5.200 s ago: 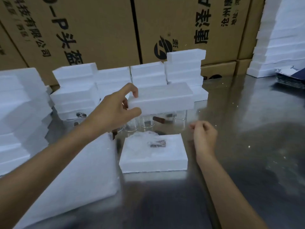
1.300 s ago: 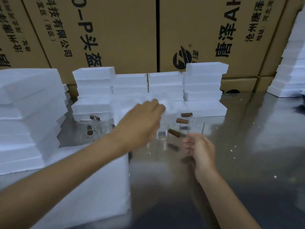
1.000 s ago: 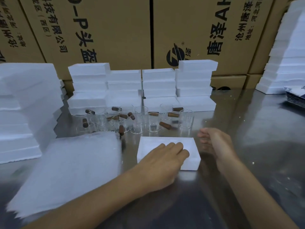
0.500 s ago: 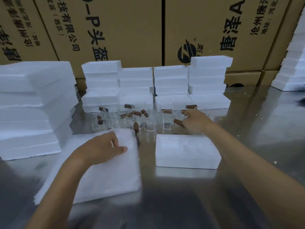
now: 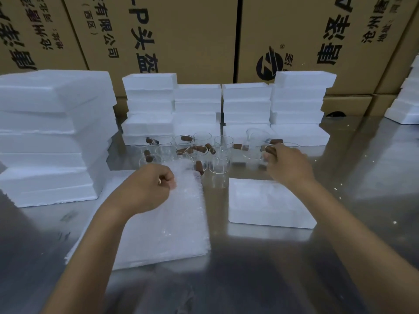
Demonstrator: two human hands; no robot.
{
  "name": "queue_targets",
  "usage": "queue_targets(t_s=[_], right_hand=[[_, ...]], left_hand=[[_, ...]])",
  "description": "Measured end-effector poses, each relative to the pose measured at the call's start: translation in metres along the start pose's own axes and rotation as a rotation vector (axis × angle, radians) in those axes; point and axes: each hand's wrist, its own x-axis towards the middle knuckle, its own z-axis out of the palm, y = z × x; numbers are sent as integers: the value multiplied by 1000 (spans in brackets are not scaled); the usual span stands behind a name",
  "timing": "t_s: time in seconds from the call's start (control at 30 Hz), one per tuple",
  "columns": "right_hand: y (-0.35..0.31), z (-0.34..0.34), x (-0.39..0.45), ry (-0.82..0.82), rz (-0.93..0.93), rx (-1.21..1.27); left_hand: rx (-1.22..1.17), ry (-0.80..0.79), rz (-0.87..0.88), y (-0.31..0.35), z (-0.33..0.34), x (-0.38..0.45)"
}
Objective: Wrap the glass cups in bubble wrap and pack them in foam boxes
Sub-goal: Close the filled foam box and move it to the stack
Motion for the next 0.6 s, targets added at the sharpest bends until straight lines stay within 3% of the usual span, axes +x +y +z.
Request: queue_targets(t_s=[0.13,0.23,0.3,0.4,0.5,0.6], right_hand=[[-19,-15,-43,-106,-1,703],[-42,-13,-75,-273,-83,977],[-53,-6,-87,-377,-175,949],[-63,7,-97,-409,-254,705],[-64,11,-106,-300,-297,562],[-64,12,-113,-145,-454,363]], left_hand=[[-39,-35,37,3,-6,-4],[-86,-35,36,4,-10,-7],[-144,-40,33,2,-14,-8],[-252,-44,18,-2,-22,-9],[-328,-20,43,-4,-29,-12],[-436,-45,154,6,-33,-17]])
